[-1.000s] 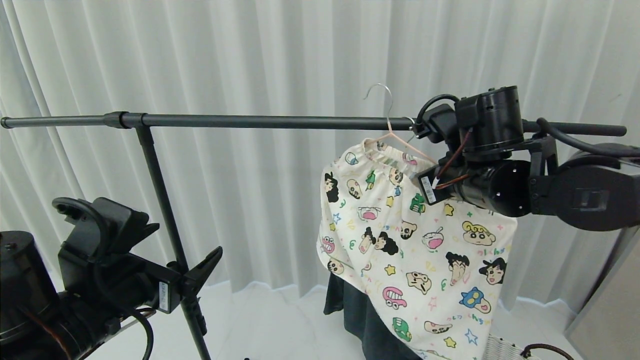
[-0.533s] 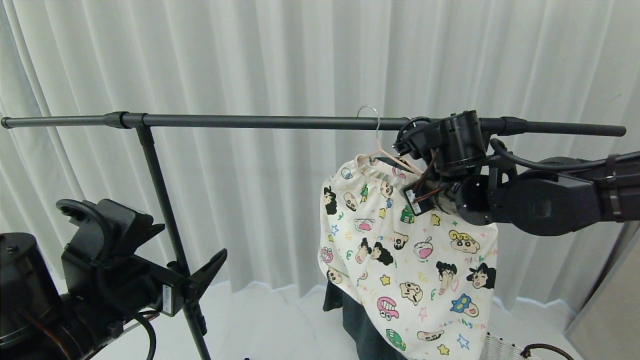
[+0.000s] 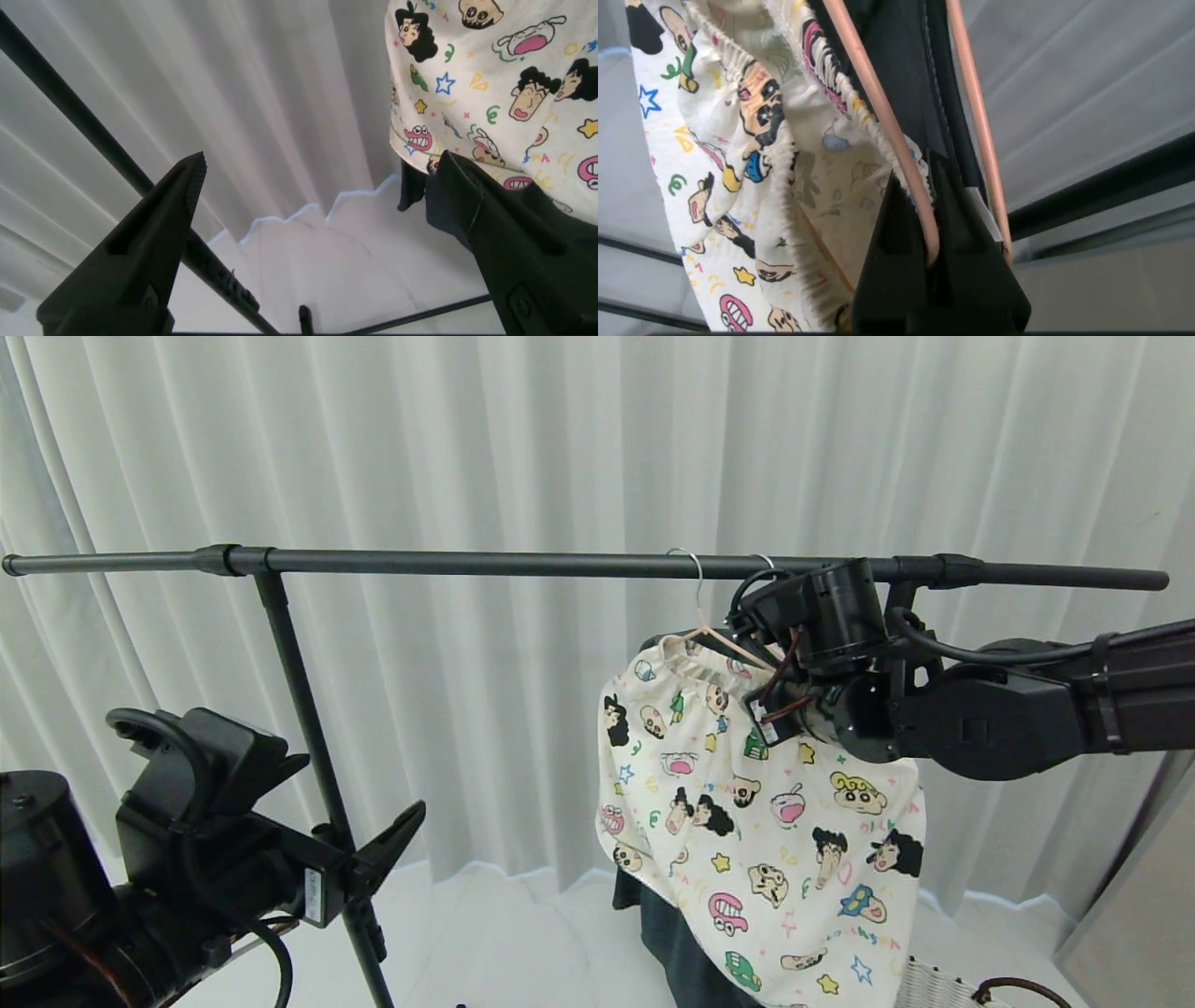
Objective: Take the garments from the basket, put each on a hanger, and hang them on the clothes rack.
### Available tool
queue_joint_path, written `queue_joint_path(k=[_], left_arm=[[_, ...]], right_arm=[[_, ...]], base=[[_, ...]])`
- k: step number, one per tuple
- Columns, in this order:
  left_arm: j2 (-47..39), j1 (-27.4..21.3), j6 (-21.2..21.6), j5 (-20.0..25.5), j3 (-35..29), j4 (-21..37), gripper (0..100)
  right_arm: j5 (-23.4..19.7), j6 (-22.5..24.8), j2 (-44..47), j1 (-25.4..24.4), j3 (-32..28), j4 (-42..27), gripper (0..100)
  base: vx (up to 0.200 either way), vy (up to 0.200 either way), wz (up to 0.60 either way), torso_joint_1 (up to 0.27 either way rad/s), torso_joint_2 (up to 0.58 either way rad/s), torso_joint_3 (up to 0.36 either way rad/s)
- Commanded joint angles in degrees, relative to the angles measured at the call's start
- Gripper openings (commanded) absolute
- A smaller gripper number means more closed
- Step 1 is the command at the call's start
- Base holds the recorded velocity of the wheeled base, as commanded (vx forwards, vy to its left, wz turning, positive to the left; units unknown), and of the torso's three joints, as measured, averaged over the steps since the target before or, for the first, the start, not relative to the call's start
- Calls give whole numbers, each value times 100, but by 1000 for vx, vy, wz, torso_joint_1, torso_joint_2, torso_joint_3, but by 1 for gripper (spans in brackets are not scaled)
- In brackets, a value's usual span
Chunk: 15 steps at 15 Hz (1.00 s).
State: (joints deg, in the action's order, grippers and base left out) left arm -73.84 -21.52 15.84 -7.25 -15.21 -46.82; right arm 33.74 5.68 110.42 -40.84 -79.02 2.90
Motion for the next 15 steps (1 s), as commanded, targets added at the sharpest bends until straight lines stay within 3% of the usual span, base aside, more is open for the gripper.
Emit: queue_joint_path(k=[1,10,15], left_arm=[[1,7,-2,-4,1,-2,100],[1,51,-63,-13,-8,-11,100],[1,60,-63,-13,-8,-11,100]], right_arm=[[1,-120,-21,-3,1,0,100],[-96,-814,-1031,-284,53,-167,100],[-702,-832,-1207,-425,124,-378,100]], base=[[0,0,0,0,0,0],[0,0,0,0,0,0],[0,0,0,0,0,0]])
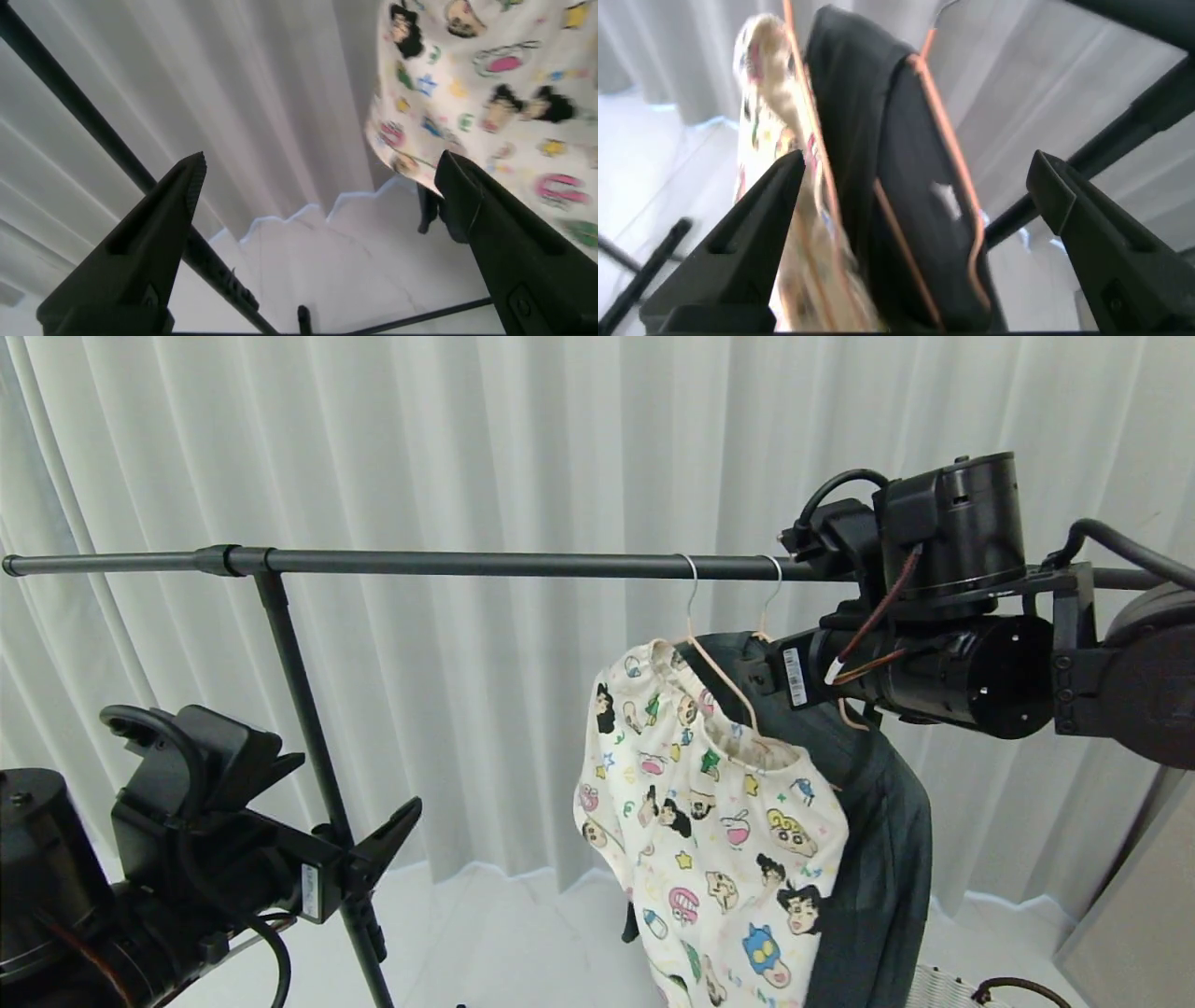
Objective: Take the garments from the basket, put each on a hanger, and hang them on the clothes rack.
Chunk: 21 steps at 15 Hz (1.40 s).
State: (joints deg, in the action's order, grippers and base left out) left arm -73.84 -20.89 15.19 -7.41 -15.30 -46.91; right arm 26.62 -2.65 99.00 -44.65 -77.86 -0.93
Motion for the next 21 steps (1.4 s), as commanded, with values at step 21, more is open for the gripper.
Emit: queue_joint_path(k=[21], left_arm=[[1258,1518,204,-595,1530,59,100]], right_arm=[[-245,1917,-4099,4518,5220,576,100]], base=[[-76,0,0,0,1,2]])
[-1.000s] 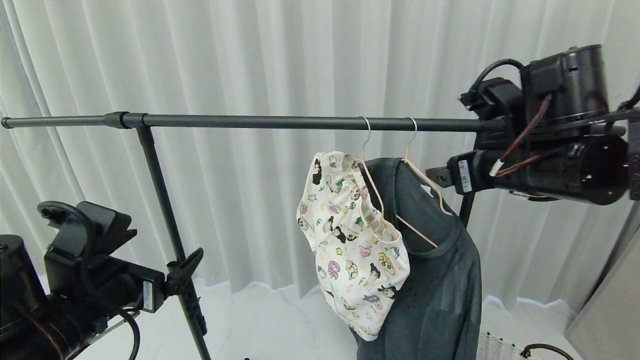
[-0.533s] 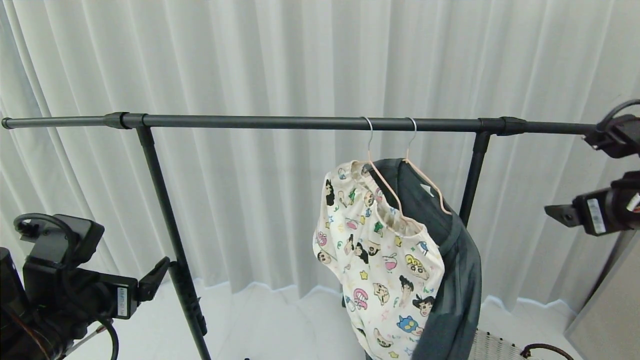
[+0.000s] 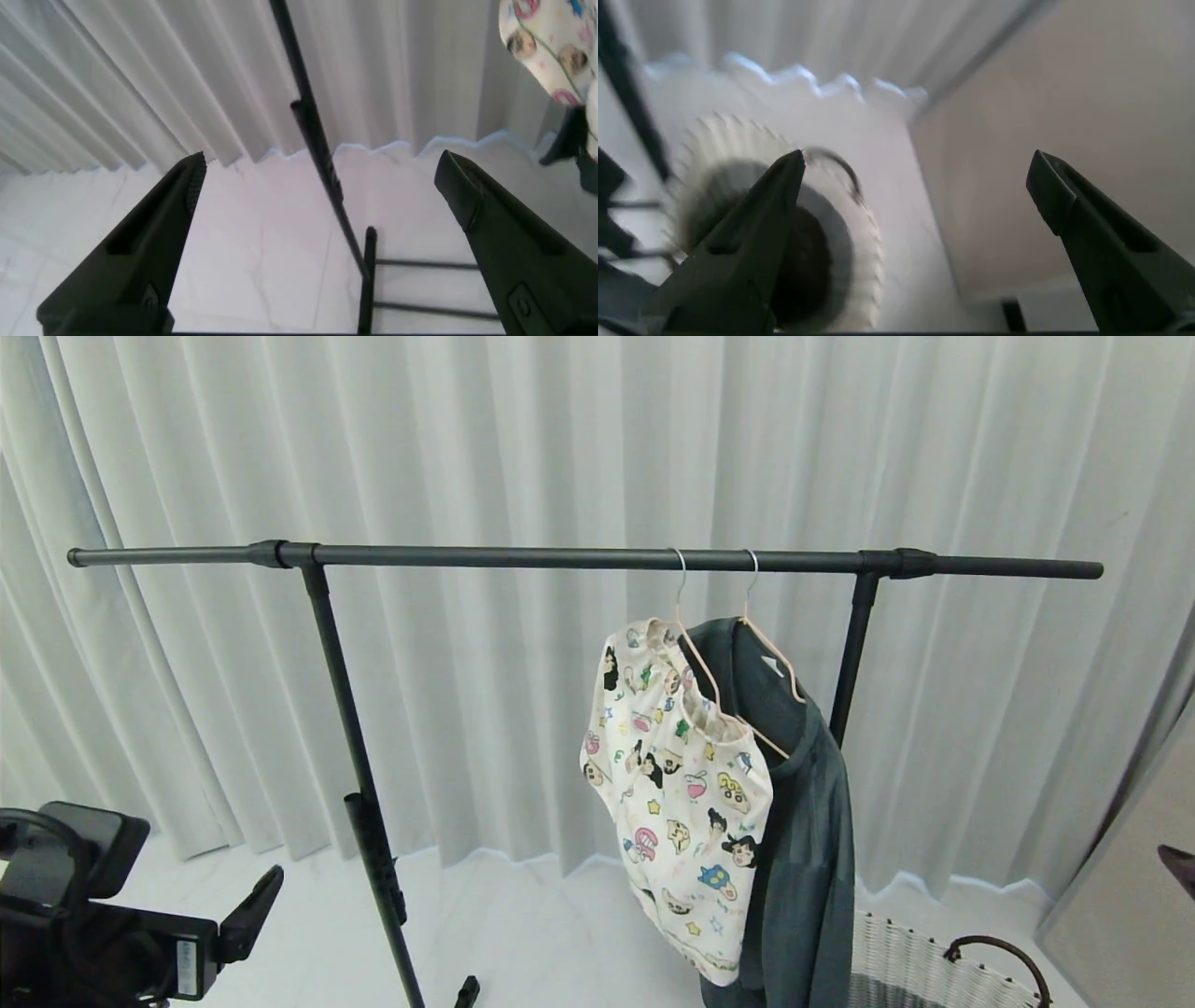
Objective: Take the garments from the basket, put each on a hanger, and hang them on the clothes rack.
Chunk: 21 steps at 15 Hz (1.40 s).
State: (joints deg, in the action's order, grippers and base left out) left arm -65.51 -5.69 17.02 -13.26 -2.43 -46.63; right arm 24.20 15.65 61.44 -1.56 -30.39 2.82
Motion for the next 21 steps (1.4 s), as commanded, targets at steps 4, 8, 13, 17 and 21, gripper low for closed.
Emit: queue_joint_path(k=[4,8,13,17,21], left_arm=[[997,7,-14,-625,243,805,100],[1445,77,-41,-1187,243,1578,100],[2060,1035,-49,-1187,243,2202,100],[3053,1053,-260,-1179,243,2764,100],[4969,1053,-252,-1161,243,4074,100]], right_arm=[[-3,166,-721,226,1018,334,100],[-3,298,-1090,226,1360,334,100],[6,316,-1495,490,1826,325,100],[-3,465,-2066,490,2257,298,100],[-3,579,-2628,490,2556,290,100]], base=[[-200,0,0,0,2,5],[-200,0,0,4,2,5],[-200,0,0,-25,63,35],[0,0,0,-212,430,222],[0,0,0,-224,485,238]])
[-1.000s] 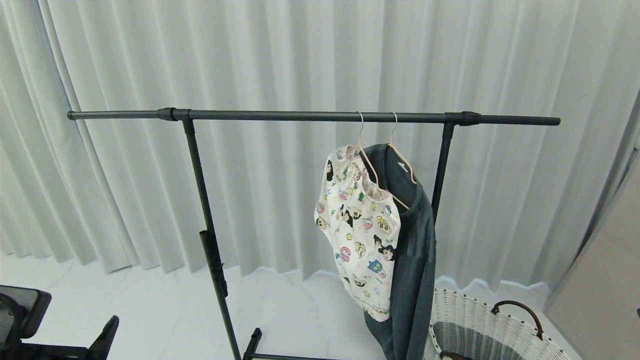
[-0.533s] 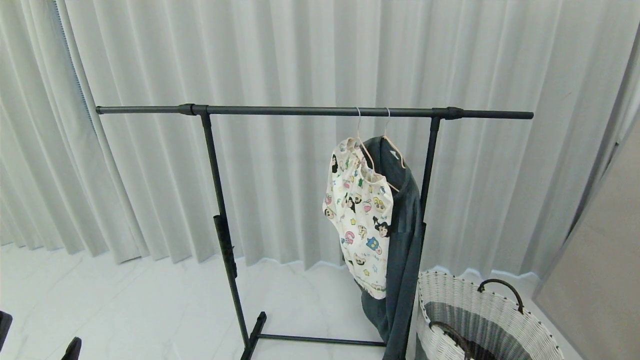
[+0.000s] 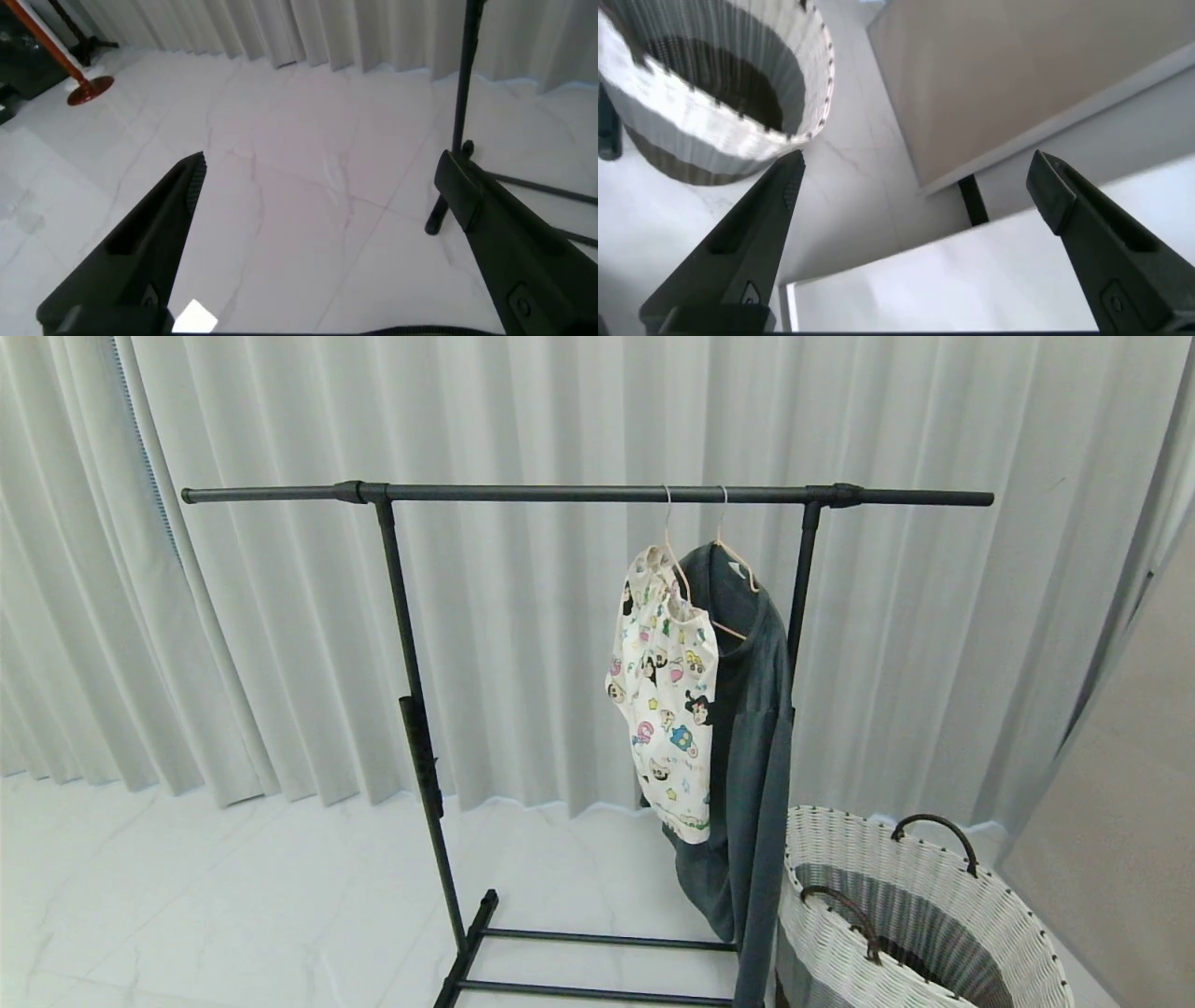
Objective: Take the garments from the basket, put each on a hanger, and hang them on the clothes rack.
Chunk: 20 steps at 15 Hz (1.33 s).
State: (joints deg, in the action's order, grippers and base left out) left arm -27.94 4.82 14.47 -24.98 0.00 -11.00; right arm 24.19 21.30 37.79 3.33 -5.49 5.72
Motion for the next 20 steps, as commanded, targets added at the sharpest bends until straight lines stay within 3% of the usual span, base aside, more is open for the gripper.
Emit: queue_joint_path(k=[1,4,8,11,12,13,14,16,18,20], left_arm=[[1625,2,21,28,0,748,100],[2258,-16,21,28,0,739,100],[2267,-7,-173,-42,0,739,100],[2267,-16,-164,81,0,739,100],[2267,-16,-173,362,0,739,100],[2267,-16,-234,1267,0,739,100],[2267,-16,-234,1865,0,739,100],[2267,-16,-419,2647,0,757,100],[2258,-16,-964,2876,0,766,100],[2267,-16,-1227,2893,0,853,100]], right_arm=[[7,24,-351,1,127,0,100],[7,191,-958,19,469,0,100],[-2,138,-1758,142,549,8,100],[-133,147,-2988,54,549,8,100],[-125,138,-3217,28,549,8,100],[-90,-73,-3287,19,549,43,100],[-72,-363,-3287,19,549,8,100],[-81,-741,-3287,19,549,8,100],[-380,-873,-3287,19,549,0,100],[-1513,-1093,-3287,19,549,17,100]], base=[[0,0,0,-227,471,232],[0,0,0,-224,468,240],[0,0,0,-199,413,202],[0,0,0,-46,113,45],[0,0,0,0,0,0],[0,0,0,0,0,0],[0,0,0,0,0,0],[0,0,0,0,0,0],[0,0,0,0,0,0],[0,0,0,0,0,0]])
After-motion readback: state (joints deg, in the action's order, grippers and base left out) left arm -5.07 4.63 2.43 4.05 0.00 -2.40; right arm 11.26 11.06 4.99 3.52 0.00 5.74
